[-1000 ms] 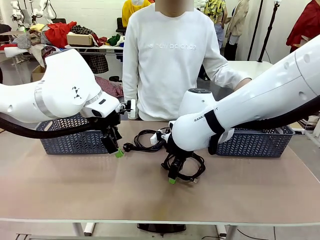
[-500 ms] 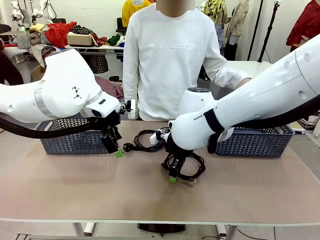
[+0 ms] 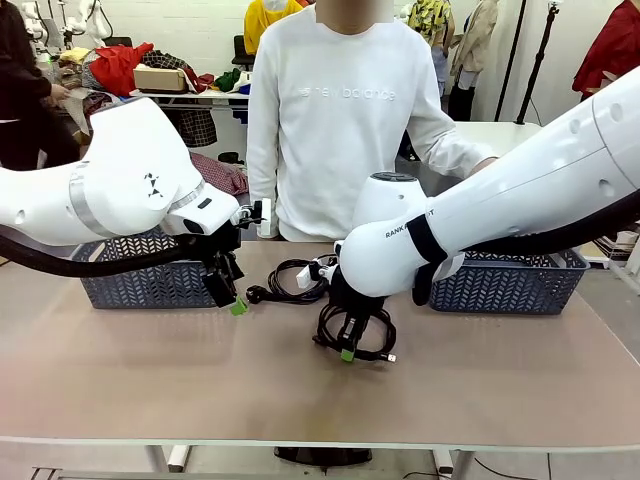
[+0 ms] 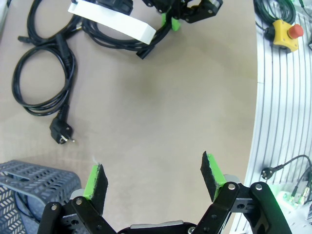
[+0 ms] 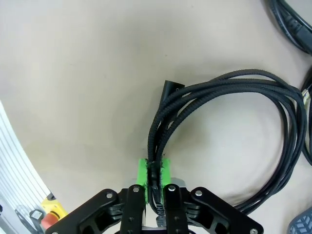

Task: Organize the cables according to human instructions.
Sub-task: Pick up a bundle of cables and place it in the basket indicated by the human.

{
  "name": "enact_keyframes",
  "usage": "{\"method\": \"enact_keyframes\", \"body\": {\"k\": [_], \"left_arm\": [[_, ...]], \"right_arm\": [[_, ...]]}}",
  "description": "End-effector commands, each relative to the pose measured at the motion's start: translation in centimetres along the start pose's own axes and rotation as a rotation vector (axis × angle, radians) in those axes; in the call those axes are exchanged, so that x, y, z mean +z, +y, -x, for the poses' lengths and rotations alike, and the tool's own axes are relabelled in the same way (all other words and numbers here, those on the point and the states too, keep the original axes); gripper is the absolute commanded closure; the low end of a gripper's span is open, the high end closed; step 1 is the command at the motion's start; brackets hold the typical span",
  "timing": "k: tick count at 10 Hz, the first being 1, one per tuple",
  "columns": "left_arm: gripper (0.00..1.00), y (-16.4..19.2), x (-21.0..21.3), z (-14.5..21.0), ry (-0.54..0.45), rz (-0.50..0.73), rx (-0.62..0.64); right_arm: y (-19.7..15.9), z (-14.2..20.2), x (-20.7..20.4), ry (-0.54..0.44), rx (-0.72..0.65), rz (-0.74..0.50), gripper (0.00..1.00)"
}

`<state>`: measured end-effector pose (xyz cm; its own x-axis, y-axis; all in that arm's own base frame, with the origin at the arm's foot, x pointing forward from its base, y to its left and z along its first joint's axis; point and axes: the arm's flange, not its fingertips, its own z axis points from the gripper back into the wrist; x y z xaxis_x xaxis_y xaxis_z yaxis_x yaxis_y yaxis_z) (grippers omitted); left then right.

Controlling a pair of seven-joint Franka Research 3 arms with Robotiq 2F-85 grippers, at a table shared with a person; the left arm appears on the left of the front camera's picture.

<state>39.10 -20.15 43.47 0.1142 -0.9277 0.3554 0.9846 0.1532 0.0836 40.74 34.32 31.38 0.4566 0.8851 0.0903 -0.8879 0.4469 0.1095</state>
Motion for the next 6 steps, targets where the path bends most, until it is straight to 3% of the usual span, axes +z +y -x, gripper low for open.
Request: {"method": "enact_keyframes", "body": {"k": [1, 6], "left_arm": [[0.0, 0.0, 0.2, 0.1, 0.001, 0.005, 0.009], [0.0, 0.0, 0.2, 0.1, 0.001, 0.005, 0.009]], "right_arm": [[0.9, 0.3, 1.3, 0.015, -0.029, -0.026, 1.0], [0.6, 3.8, 7.1, -0.03, 0.064, 0.124, 1.0]]}}
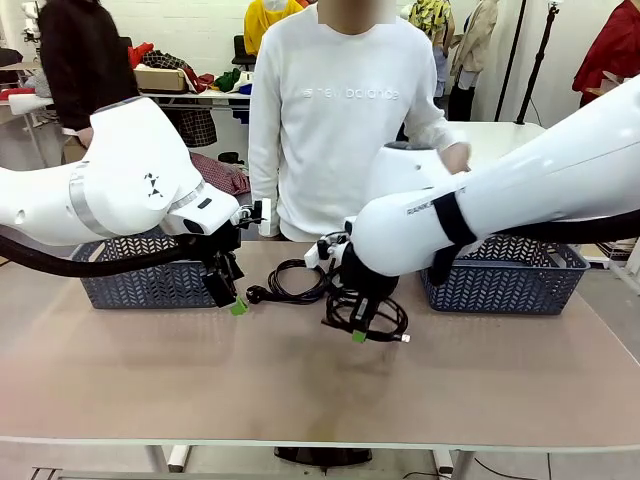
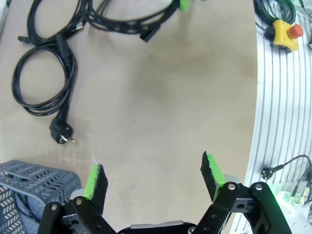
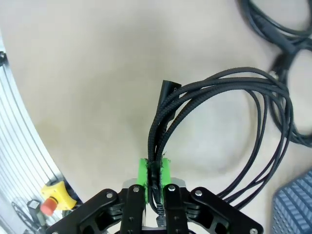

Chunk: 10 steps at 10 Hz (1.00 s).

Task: Organize the cables according to human instructions.
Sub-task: Pick up a bundle of cables and place it in the basket indicated by the human.

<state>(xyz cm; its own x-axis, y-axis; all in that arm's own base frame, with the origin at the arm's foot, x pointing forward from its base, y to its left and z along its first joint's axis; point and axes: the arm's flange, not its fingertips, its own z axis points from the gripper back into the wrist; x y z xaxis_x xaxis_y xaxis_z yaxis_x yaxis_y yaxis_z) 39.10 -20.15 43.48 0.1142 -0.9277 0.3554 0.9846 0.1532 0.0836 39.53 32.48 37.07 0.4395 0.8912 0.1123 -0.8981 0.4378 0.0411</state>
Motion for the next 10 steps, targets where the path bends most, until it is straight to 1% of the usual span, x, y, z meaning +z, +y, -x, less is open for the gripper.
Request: {"method": "enact_keyframes", "body": {"k": [1, 2, 3, 6, 8, 10], "left_arm": [[0.0, 0.0, 0.2, 0.1, 0.001, 0.005, 0.009], [0.0, 0.0, 0.2, 0.1, 0.001, 0.005, 0.009], [0.0, 0.0, 0.2, 0.1, 0.001, 0.005, 0.009], [0.0, 0.0, 0.2, 0.1, 0.001, 0.005, 0.009], [0.0, 0.0, 0.2, 0.1, 0.001, 0.005, 0.009], [0.0, 0.0, 0.2, 0.1, 0.001, 0.005, 0.009]], "right_arm": [[-0.9, 3.3, 2.9, -0.028, 0.095, 0.121, 1.0], [-2.0, 4.8, 4.6, -0.047, 0.193, 0.152, 1.0], [-3.2, 5.9, 5.9, -0.037, 0.274, 0.176, 1.0], [-7.8, 8.1, 9.5, 0.026, 0.387, 0.207, 1.0], [-11.1, 8.9, 10.7, 0.063, 0.424, 0.232, 1.0], [-13.6, 9.1, 11.2, 0.087, 0.422, 0.238, 1.0]]}}
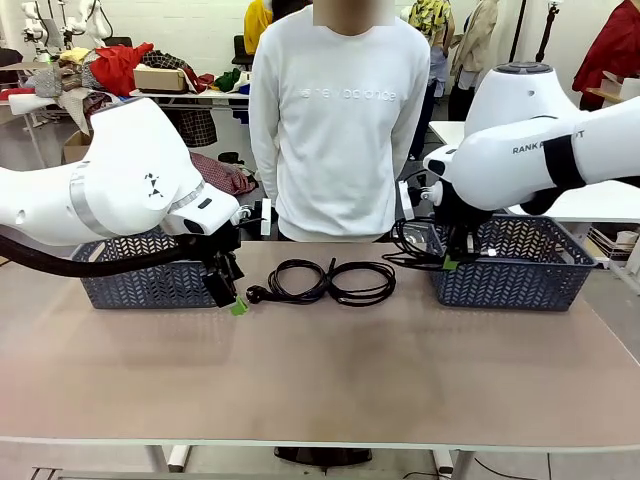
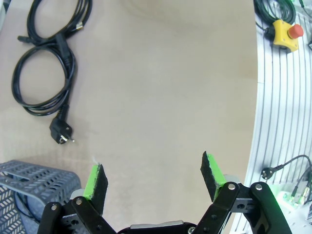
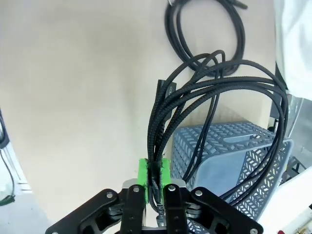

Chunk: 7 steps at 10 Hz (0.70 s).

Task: Organize the cables according to human instructions.
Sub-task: Pick up a bundle of cables and place it in the basket indicated by the human.

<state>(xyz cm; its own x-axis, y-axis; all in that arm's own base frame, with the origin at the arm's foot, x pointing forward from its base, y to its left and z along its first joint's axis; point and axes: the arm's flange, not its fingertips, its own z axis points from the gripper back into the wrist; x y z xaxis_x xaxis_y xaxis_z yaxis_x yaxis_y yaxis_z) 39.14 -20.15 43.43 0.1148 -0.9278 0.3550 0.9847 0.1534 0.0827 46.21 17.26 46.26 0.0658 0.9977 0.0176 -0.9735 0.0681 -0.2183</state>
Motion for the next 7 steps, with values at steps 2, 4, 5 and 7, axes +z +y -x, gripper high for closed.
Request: {"method": "enact_keyframes", "body": {"k": [2, 4, 5, 7], "left_arm": [[0.0, 0.0, 0.2, 0.1, 0.001, 0.004, 0.009], [0.0, 0.0, 0.2, 0.1, 0.001, 0.004, 0.009], [0.0, 0.0, 0.2, 0.1, 0.001, 0.004, 0.009], [0.0, 0.0, 0.2, 0.1, 0.001, 0.004, 0.009]], "right_arm": [[-2.6, 0.7, 0.0, 0.024, -0.004, 0.013, 1.0], [-1.2, 0.3, 0.8, -0.068, 0.047, -0.022, 1.0], [-0.6, -0.3, 0.8, -0.078, 0.047, -0.044, 1.0], [-1.4, -0.3, 0.1, -0.033, 0.007, -0.014, 1.0]]}}
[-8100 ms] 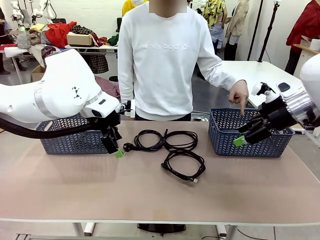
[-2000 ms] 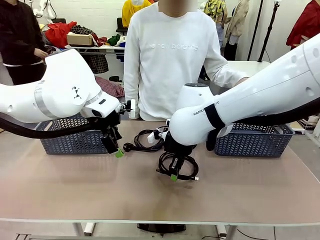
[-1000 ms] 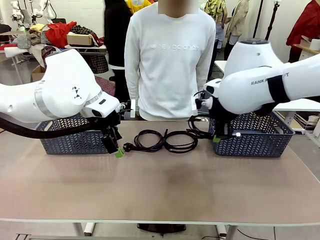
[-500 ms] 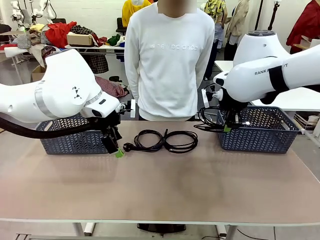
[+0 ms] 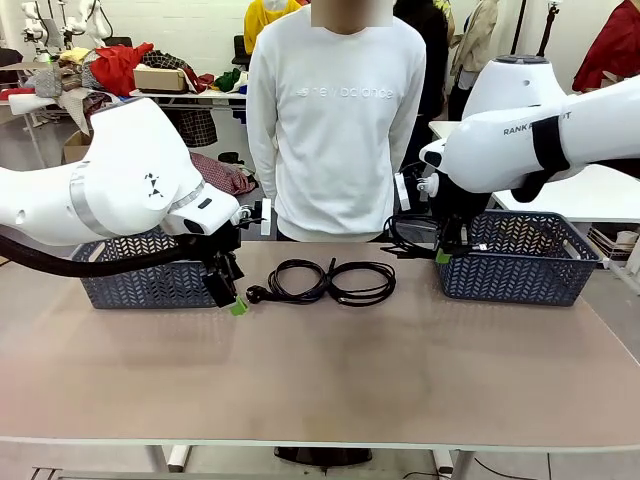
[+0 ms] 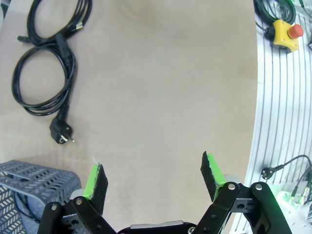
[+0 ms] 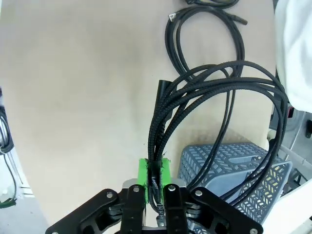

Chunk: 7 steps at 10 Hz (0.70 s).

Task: Organize the cables according to human instructions.
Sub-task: Pick up a bundle of cables and place it in the basket indicated by the human.

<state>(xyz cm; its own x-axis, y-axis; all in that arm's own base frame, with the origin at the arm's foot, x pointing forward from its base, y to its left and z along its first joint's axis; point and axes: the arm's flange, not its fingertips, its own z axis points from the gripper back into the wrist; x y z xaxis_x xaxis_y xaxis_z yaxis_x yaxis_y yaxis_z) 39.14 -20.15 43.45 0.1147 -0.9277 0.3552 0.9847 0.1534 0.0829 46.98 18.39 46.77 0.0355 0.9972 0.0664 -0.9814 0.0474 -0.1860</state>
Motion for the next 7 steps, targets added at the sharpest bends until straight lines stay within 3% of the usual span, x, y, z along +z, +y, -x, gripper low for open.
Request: {"method": "enact_keyframes", "body": {"k": [1, 6, 7], "left_arm": [[0.0, 0.0, 0.19, 0.05, 0.001, 0.004, 0.009], [0.0, 0.0, 0.19, 0.05, 0.001, 0.004, 0.009], [0.0, 0.0, 0.19, 0.05, 0.001, 0.004, 0.009]], "right_arm": [[-0.65, 0.89, -0.18, 0.021, -0.012, 0.02, 1.0], [-0.65, 0.89, -0.18, 0.021, -0.012, 0.02, 1.0], [-0.44, 0.92, -0.28, 0.015, -0.009, 0.002, 0.88]]}}
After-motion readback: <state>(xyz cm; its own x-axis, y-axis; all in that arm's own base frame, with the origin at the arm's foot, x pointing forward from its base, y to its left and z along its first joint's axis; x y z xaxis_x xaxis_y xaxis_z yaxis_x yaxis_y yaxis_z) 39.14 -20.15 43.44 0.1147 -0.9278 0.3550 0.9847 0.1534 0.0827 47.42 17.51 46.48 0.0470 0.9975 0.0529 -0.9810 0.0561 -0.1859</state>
